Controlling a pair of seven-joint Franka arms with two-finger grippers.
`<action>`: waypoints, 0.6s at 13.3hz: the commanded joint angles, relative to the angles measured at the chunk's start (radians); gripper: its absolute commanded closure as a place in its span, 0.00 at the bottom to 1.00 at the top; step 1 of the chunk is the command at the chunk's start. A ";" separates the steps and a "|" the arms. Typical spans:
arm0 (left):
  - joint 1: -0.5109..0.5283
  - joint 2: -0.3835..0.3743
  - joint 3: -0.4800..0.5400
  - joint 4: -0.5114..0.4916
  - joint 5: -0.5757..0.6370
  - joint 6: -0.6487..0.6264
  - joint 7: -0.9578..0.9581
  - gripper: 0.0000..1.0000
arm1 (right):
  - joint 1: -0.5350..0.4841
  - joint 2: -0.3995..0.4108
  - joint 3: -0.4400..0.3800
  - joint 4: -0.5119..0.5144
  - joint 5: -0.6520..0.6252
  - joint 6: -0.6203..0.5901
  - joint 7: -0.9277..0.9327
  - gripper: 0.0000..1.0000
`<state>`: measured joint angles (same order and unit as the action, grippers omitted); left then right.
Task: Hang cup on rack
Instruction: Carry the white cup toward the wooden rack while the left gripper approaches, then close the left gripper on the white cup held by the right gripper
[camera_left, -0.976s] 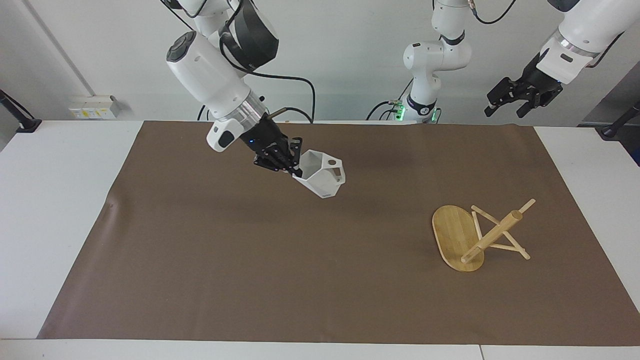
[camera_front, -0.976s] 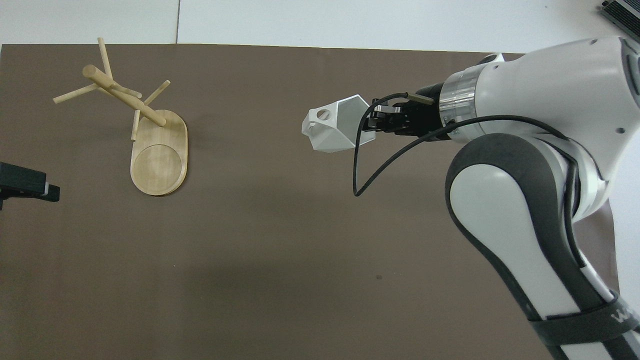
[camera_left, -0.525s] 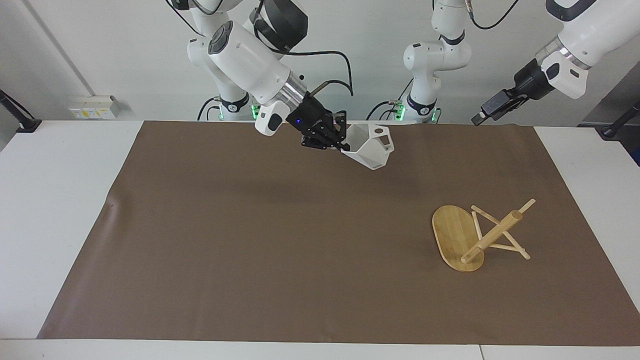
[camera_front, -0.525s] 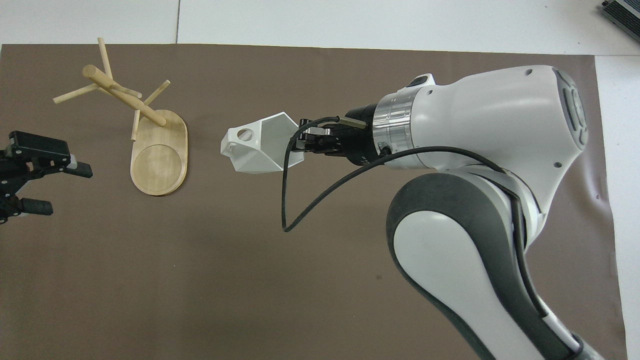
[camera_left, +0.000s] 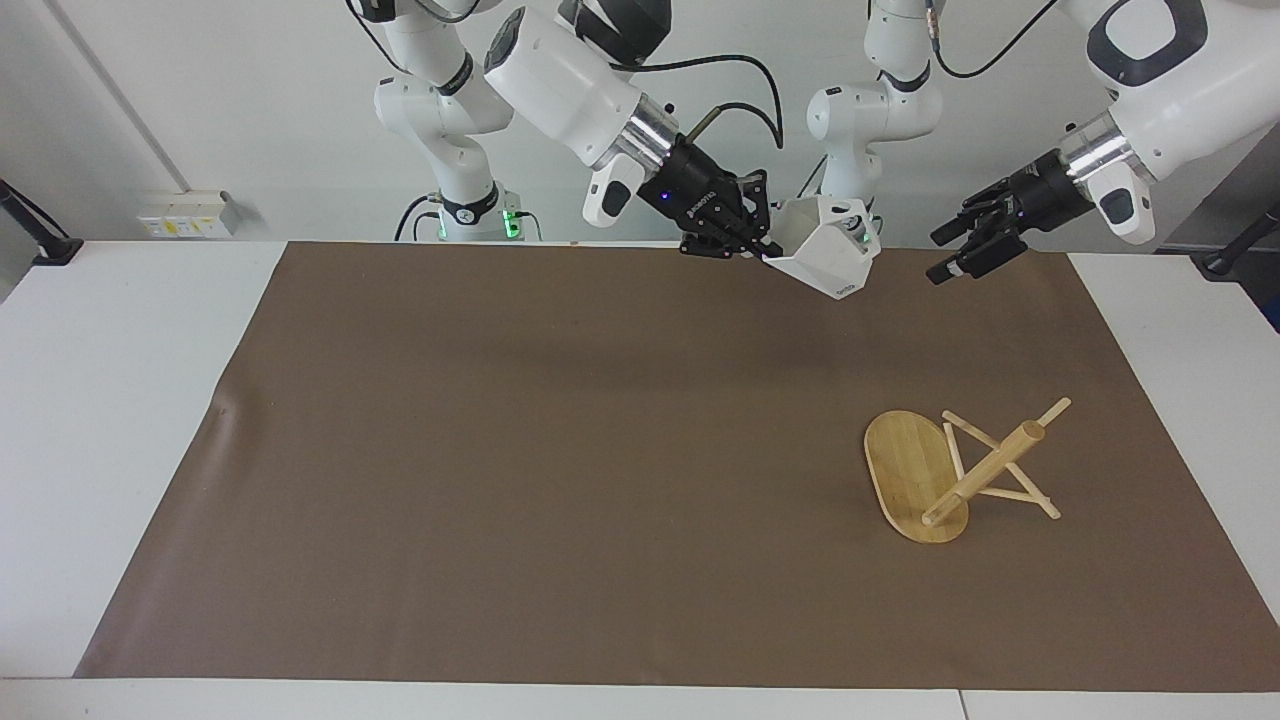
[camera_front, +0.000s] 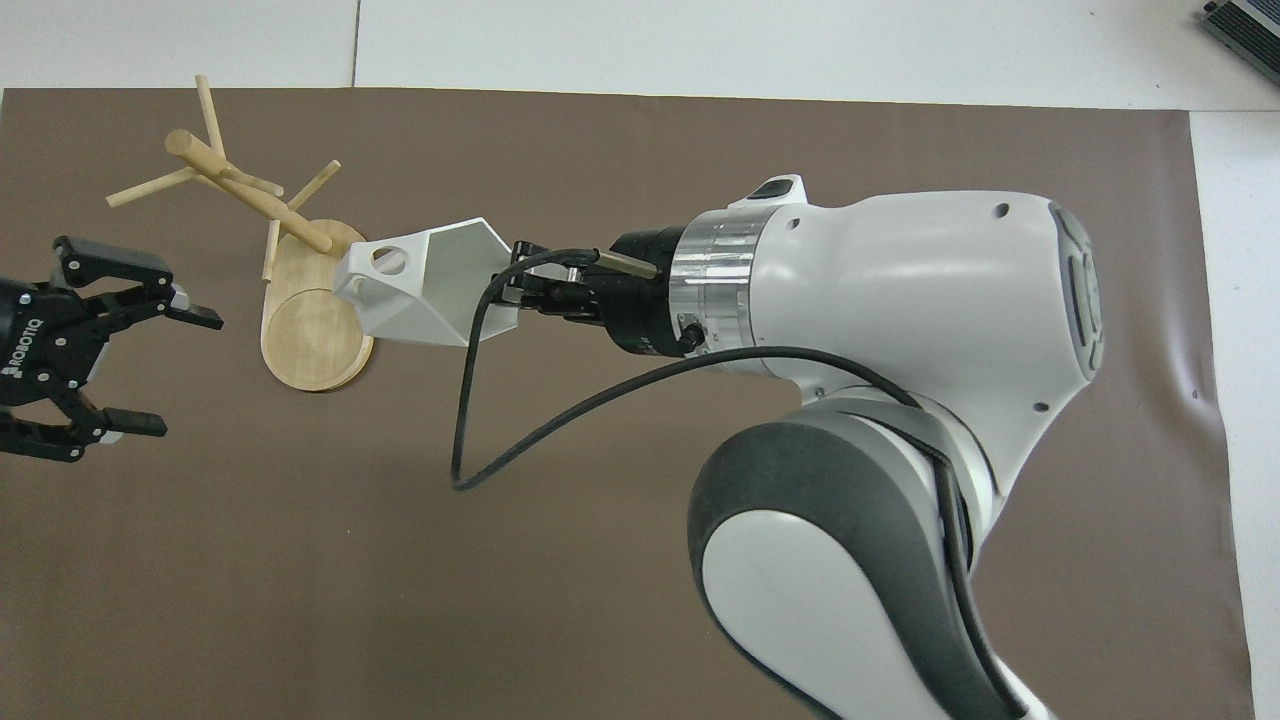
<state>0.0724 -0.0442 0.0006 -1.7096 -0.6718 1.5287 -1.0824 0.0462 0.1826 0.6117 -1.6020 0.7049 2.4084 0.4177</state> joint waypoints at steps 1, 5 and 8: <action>0.036 0.015 -0.005 -0.015 -0.098 0.060 -0.164 0.00 | -0.011 0.011 0.036 -0.007 0.027 0.057 0.019 1.00; 0.075 0.085 -0.017 0.013 -0.225 0.099 -0.342 0.00 | -0.009 0.015 0.040 -0.010 0.025 0.072 0.019 1.00; 0.070 0.101 -0.034 0.008 -0.264 0.087 -0.375 0.00 | -0.009 0.015 0.046 -0.013 0.027 0.072 0.021 1.00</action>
<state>0.1379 0.0445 -0.0151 -1.7090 -0.9054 1.6141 -1.4112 0.0464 0.1997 0.6384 -1.6048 0.7058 2.4534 0.4276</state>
